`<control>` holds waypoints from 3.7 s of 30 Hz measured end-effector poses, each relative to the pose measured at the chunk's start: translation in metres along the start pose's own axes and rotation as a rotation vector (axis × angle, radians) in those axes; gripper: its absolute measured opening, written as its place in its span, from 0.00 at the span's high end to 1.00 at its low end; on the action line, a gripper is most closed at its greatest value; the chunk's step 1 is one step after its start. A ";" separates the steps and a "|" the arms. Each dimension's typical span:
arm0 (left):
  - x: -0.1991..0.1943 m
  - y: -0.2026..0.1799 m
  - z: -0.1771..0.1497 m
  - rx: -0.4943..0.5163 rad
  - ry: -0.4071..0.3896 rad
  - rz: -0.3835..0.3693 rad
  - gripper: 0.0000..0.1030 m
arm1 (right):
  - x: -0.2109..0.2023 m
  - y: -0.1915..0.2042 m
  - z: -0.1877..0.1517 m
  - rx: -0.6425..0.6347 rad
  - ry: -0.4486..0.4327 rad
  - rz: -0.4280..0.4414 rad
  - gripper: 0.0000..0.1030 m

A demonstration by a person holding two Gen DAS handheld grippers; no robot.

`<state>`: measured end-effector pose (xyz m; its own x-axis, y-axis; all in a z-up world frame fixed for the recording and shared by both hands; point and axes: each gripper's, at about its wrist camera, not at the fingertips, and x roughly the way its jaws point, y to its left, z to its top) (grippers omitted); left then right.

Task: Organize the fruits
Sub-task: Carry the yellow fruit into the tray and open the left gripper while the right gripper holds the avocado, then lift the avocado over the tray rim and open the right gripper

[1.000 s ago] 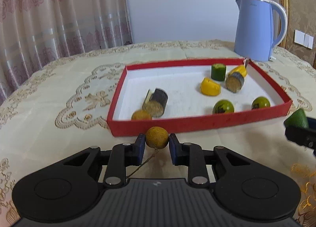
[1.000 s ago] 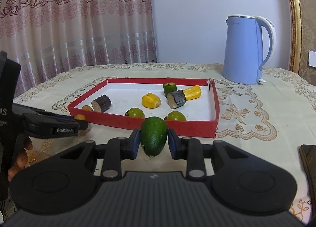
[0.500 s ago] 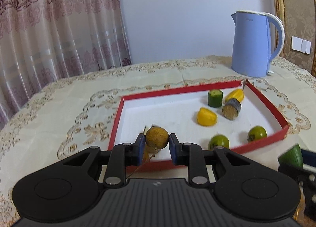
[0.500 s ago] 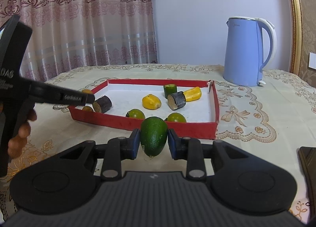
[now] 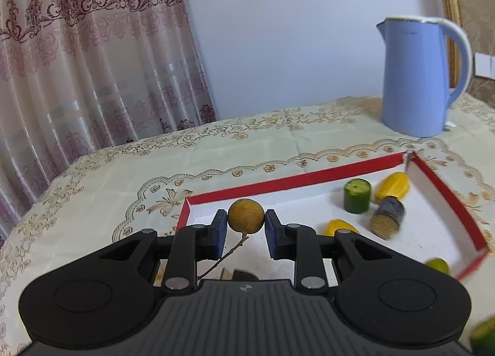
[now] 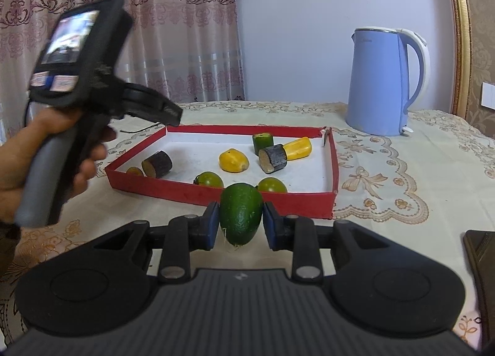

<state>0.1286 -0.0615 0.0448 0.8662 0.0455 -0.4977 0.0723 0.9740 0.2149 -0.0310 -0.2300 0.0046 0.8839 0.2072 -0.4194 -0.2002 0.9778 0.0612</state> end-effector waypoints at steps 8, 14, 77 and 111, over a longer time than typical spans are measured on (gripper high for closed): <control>0.039 -0.008 0.005 0.019 0.061 0.035 0.75 | -0.002 -0.006 -0.002 0.012 0.004 -0.011 0.72; 0.045 -0.013 0.000 0.033 0.081 0.044 0.75 | -0.001 -0.009 -0.002 0.019 0.008 -0.015 0.72; -0.052 0.042 -0.074 -0.126 0.093 0.106 0.16 | 0.009 -0.027 0.127 0.005 -0.248 -0.046 0.72; -0.049 0.055 -0.080 -0.145 0.118 0.113 0.16 | 0.156 0.004 0.079 -0.027 0.114 -0.023 0.70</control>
<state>0.0510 0.0070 0.0140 0.8002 0.1734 -0.5741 -0.1011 0.9826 0.1559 0.1393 -0.1919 0.0111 0.8349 0.1788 -0.5205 -0.1931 0.9808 0.0272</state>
